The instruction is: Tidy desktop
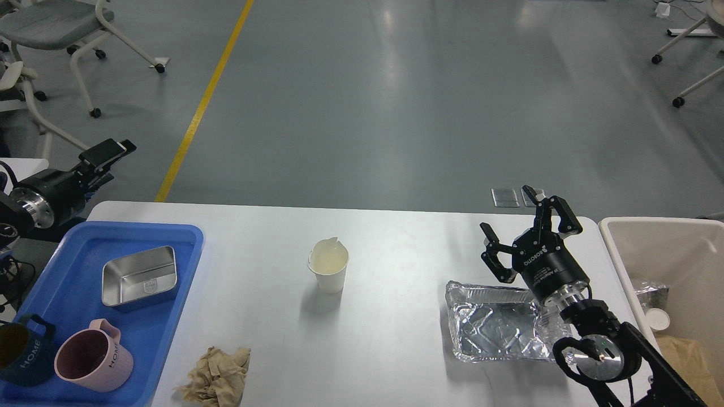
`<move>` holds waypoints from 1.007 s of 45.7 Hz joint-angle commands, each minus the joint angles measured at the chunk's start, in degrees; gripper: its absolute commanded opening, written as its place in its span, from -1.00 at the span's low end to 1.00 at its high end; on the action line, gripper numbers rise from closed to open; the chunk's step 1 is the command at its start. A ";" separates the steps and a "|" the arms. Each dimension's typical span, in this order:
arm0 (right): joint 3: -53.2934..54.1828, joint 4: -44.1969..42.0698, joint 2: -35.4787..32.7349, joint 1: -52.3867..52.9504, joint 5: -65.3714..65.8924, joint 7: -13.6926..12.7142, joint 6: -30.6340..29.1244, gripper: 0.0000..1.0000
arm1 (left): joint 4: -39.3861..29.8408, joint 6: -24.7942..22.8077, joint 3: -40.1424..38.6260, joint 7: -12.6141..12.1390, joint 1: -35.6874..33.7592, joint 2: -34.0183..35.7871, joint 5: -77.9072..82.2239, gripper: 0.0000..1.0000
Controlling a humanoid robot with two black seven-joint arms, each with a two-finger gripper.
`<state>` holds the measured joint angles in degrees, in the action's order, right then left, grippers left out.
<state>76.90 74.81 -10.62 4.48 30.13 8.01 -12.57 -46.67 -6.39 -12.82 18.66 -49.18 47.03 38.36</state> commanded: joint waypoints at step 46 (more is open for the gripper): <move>0.00 -0.37 -0.02 -0.18 0.10 -0.01 -0.18 1.00 | -23.37 4.11 -42.81 0.51 33.88 -9.32 -40.47 0.92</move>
<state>76.90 74.45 -10.70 4.30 30.24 8.00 -12.75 -66.40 -1.80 -50.97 19.20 -20.84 38.42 -2.16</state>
